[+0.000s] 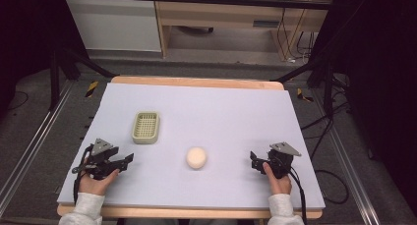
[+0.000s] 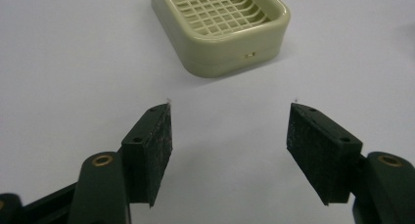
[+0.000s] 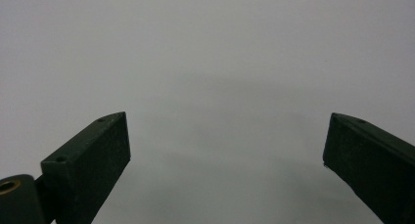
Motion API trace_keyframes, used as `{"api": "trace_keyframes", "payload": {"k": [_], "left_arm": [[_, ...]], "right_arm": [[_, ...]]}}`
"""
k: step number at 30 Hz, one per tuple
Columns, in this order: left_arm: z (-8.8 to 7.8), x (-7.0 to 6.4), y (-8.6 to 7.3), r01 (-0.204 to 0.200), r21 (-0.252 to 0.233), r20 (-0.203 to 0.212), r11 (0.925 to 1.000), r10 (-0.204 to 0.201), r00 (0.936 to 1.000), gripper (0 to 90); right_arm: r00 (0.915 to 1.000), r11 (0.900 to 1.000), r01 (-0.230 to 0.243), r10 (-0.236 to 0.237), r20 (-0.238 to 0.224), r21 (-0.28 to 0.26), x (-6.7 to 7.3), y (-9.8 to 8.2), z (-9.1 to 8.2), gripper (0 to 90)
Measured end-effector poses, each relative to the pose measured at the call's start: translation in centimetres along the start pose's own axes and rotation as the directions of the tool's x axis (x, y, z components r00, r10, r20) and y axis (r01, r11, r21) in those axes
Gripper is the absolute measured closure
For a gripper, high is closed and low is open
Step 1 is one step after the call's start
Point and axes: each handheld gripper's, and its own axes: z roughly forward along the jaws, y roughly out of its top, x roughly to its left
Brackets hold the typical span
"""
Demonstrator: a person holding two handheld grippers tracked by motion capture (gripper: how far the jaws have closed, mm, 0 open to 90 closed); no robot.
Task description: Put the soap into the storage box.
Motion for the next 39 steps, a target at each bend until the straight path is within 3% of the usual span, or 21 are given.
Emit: {"api": "trace_keyframes", "payload": {"k": [14, 28, 39], "left_arm": [[0.2, -2.3, 0.3, -0.045, 0.017, 0.002, 0.9988, 0.045, 0.9990, 32.2], [0.7, -4.2, 0.4, -0.109, 0.028, 0.050, 0.9936, 0.108, 0.9929, 29.2], [0.7, -5.1, 0.7, -0.121, 0.014, 0.072, 0.9925, 0.120, 0.9901, 26.9]], "right_arm": [[1.0000, 1.000, 0.005, -0.005, 0.003, -0.003, 0.1, 0.0, 0.0, 3.9], [0.9999, 1.000, 0.010, -0.010, 0.012, 0.002, 0.1, 0.0, 0.0, 3.9], [0.9999, 1.000, 0.008, -0.008, 0.006, 0.007, 0.1, 0.0, 0.0, 4.0]]}}
